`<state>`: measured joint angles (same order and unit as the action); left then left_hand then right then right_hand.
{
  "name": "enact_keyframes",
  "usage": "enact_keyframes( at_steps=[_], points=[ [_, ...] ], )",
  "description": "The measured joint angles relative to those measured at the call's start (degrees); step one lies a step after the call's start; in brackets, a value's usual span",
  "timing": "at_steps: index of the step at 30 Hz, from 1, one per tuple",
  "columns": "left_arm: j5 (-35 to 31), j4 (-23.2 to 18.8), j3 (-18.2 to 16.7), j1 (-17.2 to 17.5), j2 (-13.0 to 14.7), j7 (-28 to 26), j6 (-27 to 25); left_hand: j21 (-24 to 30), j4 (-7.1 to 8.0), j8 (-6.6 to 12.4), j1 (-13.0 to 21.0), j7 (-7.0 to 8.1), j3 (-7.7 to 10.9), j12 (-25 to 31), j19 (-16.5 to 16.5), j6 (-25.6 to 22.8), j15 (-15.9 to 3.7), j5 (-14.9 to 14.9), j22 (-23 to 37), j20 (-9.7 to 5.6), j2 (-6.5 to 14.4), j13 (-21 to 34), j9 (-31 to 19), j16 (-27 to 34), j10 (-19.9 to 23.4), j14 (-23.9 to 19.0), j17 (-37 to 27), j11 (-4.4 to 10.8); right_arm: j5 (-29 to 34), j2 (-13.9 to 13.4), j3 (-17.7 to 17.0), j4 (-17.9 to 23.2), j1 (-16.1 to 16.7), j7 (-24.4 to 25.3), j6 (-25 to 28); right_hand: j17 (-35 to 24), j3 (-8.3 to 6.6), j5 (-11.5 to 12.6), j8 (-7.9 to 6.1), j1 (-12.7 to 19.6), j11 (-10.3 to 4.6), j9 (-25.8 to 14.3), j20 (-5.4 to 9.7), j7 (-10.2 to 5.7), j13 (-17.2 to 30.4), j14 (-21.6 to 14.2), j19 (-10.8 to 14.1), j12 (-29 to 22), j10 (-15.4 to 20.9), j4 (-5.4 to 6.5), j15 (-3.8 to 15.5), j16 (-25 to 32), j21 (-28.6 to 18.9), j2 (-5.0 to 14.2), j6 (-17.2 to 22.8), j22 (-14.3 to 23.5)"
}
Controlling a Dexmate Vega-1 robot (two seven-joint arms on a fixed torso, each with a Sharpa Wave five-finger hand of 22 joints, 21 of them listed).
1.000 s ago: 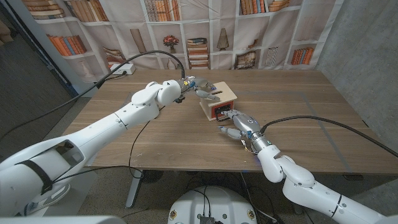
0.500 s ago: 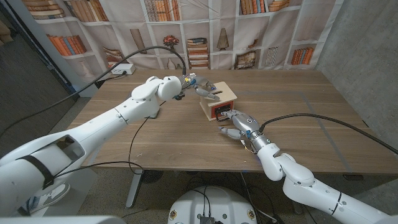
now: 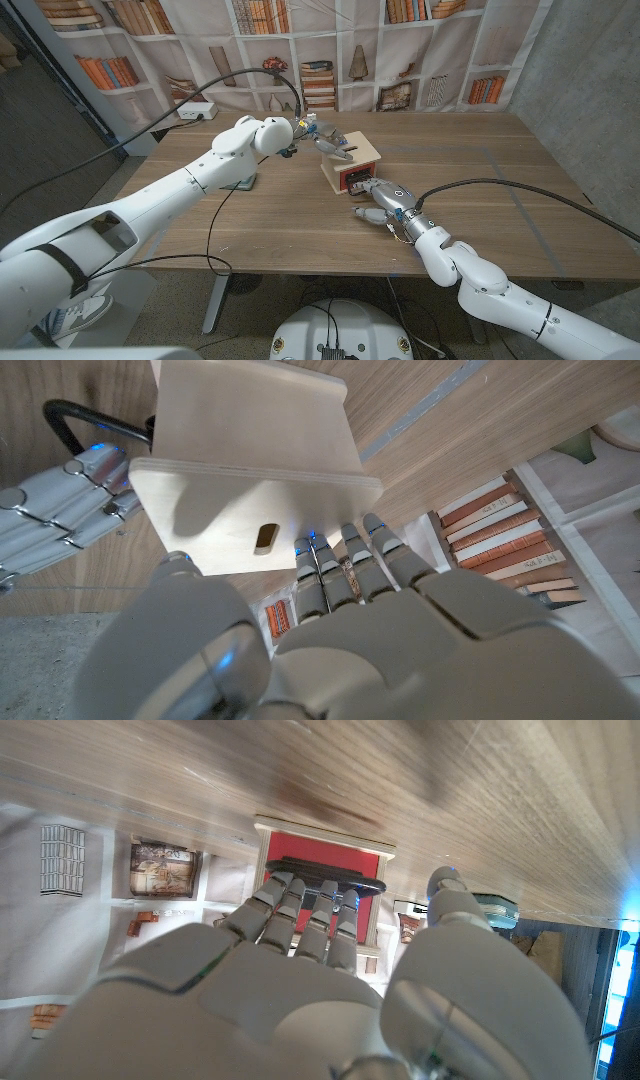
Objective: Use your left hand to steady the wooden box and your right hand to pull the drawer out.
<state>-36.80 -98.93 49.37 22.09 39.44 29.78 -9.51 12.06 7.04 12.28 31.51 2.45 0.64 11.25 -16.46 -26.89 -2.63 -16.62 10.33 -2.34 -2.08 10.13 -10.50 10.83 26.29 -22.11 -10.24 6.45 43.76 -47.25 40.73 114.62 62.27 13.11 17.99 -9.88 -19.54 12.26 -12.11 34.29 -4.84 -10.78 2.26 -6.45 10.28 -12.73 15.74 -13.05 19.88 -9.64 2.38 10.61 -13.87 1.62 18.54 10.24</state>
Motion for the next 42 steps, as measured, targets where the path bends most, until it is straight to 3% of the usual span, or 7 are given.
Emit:
enact_keyframes(
  at_steps=[9,20,30,34,38,42],
  points=[
    [0.0,0.0,0.1,-0.4,-0.1,0.4,0.0,0.0,-0.02,-0.15,0.0,-0.01,-0.01,0.0,0.0,0.0,0.00,-0.4,0.0,0.00,0.0,0.0,0.0,0.0,0.0,0.0,0.0,0.00,0.3,-0.3,-0.1,0.1,-0.2,-1.5,0.1,-0.1,-0.40,0.0,0.00,1.1,-1.23,0.0,0.10,-0.38,0.0,-2.2,2.2,-0.4,2.5,0.40,-0.01,0.4,0.3,0.02,1.9,0.0],
    [0.0,0.2,0.4,-0.9,-0.4,0.9,0.0,0.0,-0.24,-0.10,0.0,-0.01,-0.24,-0.2,0.0,0.0,0.00,-0.4,0.0,0.00,0.0,0.0,0.0,0.0,0.0,0.0,-0.1,0.00,1.6,-0.3,0.1,0.2,-0.2,-1.8,0.5,-0.1,-0.71,-0.1,-1.27,1.5,-1.45,0.0,0.09,-0.72,-0.2,-5.6,4.6,-1.4,6.7,0.71,0.09,0.8,-0.4,0.00,6.8,0.4],
    [-0.2,0.3,0.7,-1.3,-0.7,1.1,0.2,0.0,-0.07,-0.10,0.2,-0.01,-0.40,0.0,0.0,0.0,0.00,-0.4,0.0,0.00,0.2,0.0,0.0,0.0,0.0,0.0,-0.2,0.00,3.6,-0.5,0.2,0.3,0.0,-1.7,1.0,-0.4,-0.38,-0.5,-1.73,1.5,-2.04,0.0,0.11,-1.02,-0.2,-7.3,5.7,-2.0,9.6,1.51,-0.10,0.9,-0.7,0.00,9.8,0.4],
    [-0.2,0.4,0.7,-1.4,-0.8,1.3,0.4,0.0,0.00,-0.10,0.2,-0.01,-0.48,0.0,0.0,0.0,0.11,-0.4,0.0,0.00,0.2,0.0,0.0,0.0,0.0,-0.1,-0.1,0.00,4.1,-0.5,0.2,0.4,0.3,-1.3,1.1,-0.3,-0.43,-0.5,-1.73,1.6,-2.45,-0.1,0.21,-1.11,-0.2,-9.2,7.4,-2.2,11.0,1.46,0.05,0.9,-0.8,0.13,11.3,0.4],
    [-0.2,0.7,0.8,-1.7,-1.0,1.4,0.5,0.0,0.00,-0.10,0.2,-0.01,-0.48,0.0,0.0,0.0,0.20,-0.4,0.0,0.00,0.2,0.0,0.0,0.0,0.0,-0.2,-0.1,0.00,4.8,-0.5,0.1,0.4,1.0,0.8,1.2,-0.2,-1.97,-0.5,-2.10,5.3,-4.08,-0.3,0.38,-1.94,-0.2,-14.0,11.3,-2.4,14.0,-0.09,0.23,1.4,-1.8,0.94,14.4,0.5],
    [-0.2,0.9,0.9,-1.9,-1.1,1.4,0.6,0.0,-0.11,-0.11,0.2,-0.01,-0.59,0.0,0.0,0.0,0.20,-0.4,0.0,0.00,0.2,0.0,0.0,0.0,0.0,-0.2,-0.1,0.00,5.2,-0.5,-0.2,0.2,1.6,2.6,1.0,0.0,-3.49,-0.5,-2.10,9.0,-4.86,-0.3,0.60,-2.58,-0.2,-16.4,13.1,-2.4,15.6,-0.61,0.39,1.4,-2.1,1.55,16.1,0.6]
  ],
)
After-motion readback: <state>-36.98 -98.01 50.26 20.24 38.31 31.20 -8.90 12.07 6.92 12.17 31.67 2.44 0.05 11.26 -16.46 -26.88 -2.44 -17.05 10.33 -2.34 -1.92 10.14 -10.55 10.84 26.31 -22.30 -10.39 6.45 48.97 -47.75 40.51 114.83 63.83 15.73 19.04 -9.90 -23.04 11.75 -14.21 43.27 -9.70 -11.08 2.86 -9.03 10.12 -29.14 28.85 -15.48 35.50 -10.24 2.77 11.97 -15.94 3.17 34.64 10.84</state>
